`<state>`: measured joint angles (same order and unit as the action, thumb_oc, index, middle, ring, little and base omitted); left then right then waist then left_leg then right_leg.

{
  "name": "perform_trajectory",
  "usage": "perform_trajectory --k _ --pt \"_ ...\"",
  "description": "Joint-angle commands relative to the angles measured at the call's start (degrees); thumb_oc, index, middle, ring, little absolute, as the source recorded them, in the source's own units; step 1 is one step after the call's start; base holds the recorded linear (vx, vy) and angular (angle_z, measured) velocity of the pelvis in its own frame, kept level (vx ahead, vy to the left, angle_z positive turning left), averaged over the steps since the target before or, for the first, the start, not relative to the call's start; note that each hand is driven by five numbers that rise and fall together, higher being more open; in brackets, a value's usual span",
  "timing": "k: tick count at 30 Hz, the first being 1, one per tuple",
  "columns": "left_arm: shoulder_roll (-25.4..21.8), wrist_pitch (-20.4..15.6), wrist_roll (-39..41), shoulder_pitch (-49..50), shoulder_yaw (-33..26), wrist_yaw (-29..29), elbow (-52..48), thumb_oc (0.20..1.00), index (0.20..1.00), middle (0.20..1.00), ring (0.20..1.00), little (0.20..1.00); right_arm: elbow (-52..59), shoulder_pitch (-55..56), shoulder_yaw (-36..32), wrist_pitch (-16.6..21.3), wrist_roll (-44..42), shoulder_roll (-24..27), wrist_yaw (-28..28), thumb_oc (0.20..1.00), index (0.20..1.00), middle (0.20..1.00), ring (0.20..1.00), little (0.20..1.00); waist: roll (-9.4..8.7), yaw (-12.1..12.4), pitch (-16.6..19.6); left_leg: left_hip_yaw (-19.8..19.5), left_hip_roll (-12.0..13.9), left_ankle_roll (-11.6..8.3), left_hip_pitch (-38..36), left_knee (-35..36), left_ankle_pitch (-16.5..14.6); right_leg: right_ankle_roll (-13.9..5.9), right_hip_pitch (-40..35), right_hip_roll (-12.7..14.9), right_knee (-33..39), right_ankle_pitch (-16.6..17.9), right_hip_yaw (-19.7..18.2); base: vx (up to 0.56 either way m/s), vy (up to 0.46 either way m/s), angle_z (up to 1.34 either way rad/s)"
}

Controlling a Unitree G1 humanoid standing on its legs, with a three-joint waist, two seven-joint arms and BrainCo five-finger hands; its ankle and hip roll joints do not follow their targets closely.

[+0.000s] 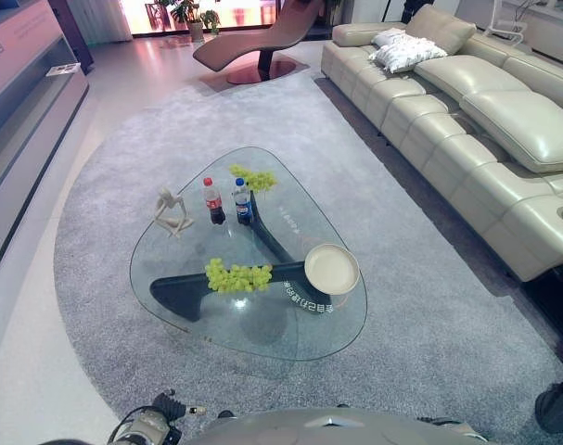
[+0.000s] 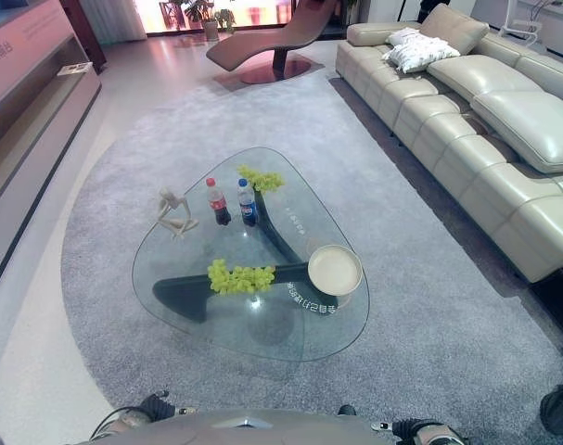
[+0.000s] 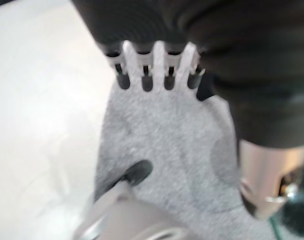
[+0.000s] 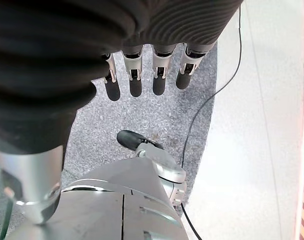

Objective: Pick up fruits into the plate

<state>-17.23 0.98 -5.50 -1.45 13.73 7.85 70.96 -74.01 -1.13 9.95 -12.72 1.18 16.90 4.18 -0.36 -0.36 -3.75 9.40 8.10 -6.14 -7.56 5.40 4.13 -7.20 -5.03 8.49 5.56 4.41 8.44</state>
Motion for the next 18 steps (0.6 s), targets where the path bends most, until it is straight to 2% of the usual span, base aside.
perform_trajectory --k 1,7,13,18 --pt "-2.3 -5.08 3.48 -7.26 -0.75 5.42 -0.14 1.0 1.0 1.0 1.0 1.0 -2.95 -6.63 2.25 -1.24 -0.56 2.03 0.14 1.0 1.0 1.0 1.0 1.0 0.18 -0.99 -4.09 -0.26 -1.89 2.11 0.43 -1.24 -6.43 0.05 -1.66 -0.78 -2.7 -6.05 2.49 -0.05 0.047 -0.04" --pt "-7.31 -6.48 -1.06 -12.37 1.88 11.36 -8.51 1.0 1.0 1.0 1.0 1.0 -2.51 -7.08 2.71 -1.55 -1.68 4.12 -0.22 1.0 1.0 1.0 1.0 1.0 1.66 -2.02 -5.8 0.1 -2.24 2.24 1.95 -0.89 -5.89 -0.09 0.2 -0.56 -2.42 -5.43 1.79 -0.05 0.046 -0.03" --pt "-12.94 -5.52 -7.83 -16.91 4.0 14.1 -14.34 1.0 1.0 1.0 1.0 1.0 -2.64 -6.29 1.88 -0.62 -1.53 5.68 -0.75 1.0 1.0 1.0 1.0 1.0 2.46 -3.16 -7.1 0.68 -2.64 2.15 2.97 -0.55 -5.67 -0.48 1.43 -0.26 -2.05 -4.97 1.41 -0.05 0.035 -0.08" --pt "-17.63 -4.09 -14.35 -24.11 6.47 15.16 -18.64 1.0 1.0 1.0 1.0 1.0 -1.23 -6.95 2.92 0.55 -1.47 7.12 -1.13 1.0 1.0 1.0 1.0 1.0 2.66 -4.41 -9.65 1.5 -2.58 2.03 5.05 -1.45 -5.36 -0.2 3.97 -0.23 -3.15 -4.92 0.15 -0.08 0.025 -0.04"
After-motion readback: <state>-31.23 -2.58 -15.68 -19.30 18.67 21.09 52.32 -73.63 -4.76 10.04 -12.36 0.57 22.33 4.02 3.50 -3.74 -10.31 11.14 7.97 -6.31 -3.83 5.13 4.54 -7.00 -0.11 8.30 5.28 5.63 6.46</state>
